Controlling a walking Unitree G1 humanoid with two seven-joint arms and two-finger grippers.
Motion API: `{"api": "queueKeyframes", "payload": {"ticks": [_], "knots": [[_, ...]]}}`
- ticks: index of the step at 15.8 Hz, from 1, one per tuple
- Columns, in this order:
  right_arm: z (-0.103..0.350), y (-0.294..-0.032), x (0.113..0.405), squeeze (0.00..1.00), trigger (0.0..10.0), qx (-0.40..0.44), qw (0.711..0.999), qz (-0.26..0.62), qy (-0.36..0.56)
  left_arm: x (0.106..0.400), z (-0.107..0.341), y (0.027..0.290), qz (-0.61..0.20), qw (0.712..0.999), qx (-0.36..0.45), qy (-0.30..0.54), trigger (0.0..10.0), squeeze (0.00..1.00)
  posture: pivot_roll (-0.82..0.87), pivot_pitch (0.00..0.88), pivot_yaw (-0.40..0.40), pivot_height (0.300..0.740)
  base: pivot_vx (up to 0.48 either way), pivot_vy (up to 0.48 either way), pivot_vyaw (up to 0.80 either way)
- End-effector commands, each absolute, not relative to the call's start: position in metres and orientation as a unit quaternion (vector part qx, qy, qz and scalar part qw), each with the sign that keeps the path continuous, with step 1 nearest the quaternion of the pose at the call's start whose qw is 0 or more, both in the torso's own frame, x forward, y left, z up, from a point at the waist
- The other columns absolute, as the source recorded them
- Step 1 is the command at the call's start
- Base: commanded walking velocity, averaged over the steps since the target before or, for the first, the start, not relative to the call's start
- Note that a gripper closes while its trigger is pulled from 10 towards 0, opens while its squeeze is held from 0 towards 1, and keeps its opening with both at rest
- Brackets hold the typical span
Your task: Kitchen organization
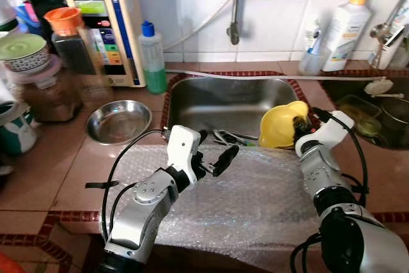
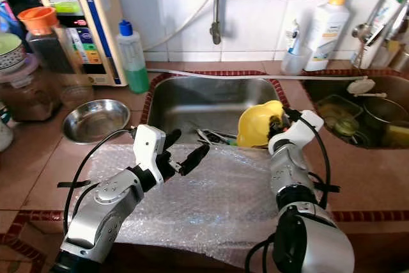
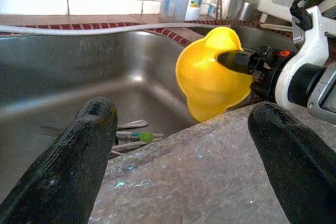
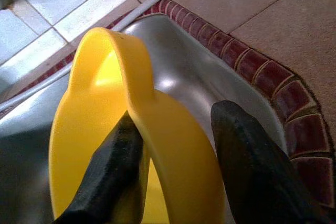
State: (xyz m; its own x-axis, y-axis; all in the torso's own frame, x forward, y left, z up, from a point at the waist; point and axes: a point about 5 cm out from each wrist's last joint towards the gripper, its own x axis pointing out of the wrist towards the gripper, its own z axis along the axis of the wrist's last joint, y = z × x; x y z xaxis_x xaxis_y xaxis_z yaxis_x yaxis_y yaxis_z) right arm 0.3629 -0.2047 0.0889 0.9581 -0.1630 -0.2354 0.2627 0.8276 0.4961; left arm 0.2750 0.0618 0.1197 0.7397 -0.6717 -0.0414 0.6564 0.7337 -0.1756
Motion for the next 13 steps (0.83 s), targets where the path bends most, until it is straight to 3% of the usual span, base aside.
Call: {"api": "queueKeyframes", "payload": {"ticks": [1, 11, 13], "knots": [[0.065, -0.180, 0.355, 1.00, 10.0, 0.298, 0.938, -0.086, 0.154, 0.277, 0.124, 0.063, -0.352, 0.933, -0.066, 0.042, 10.0, 1.00, 0.01, 0.000, 0.053, 0.740, 0.000, 0.000, 0.00], [0.078, -0.142, 0.366, 1.00, 10.0, 0.297, 0.942, -0.001, 0.156, 0.278, 0.122, 0.060, -0.346, 0.936, -0.055, 0.042, 10.0, 1.00, 0.01, 0.000, 0.045, 0.740, 0.000, 0.000, 0.00], [0.083, -0.141, 0.368, 1.00, 10.0, 0.299, 0.944, 0.012, 0.142, 0.284, 0.124, 0.068, -0.303, 0.951, -0.051, 0.035, 10.0, 1.00, 0.01, 0.000, 0.044, 0.740, 0.000, 0.000, 0.00]]}}
